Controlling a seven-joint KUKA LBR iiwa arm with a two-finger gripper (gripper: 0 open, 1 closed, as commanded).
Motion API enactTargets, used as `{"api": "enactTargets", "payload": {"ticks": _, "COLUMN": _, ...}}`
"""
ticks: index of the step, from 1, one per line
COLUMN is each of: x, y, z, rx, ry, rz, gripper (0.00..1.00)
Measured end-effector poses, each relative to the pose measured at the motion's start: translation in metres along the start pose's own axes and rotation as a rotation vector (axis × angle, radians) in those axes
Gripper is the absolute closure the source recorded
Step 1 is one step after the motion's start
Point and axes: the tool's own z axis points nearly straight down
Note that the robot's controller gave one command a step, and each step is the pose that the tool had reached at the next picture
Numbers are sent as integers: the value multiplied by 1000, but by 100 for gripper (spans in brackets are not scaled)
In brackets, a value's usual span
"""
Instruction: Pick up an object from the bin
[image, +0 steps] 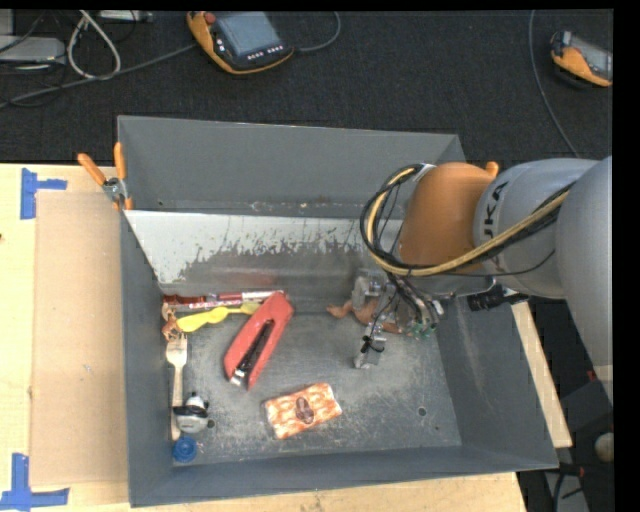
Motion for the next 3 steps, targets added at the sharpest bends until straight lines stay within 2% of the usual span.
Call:
{"api": "enactTargets", "payload": {"ticks": 1, "x": 0, "y": 0, "z": 0, "rx": 0, "ry": -1, "rz": -1, "gripper": 0}}
{"api": "enactTargets", "payload": {"ticks": 2, "x": 28, "y": 55, "z": 0, "rx": 1, "ry": -7, "rz": -18, "gripper": 0}}
{"api": "enactTargets", "payload": {"ticks": 3, "x": 82, "y": 67, "z": -28, "rx": 1, "ry": 1, "rz": -24, "gripper": 0}}
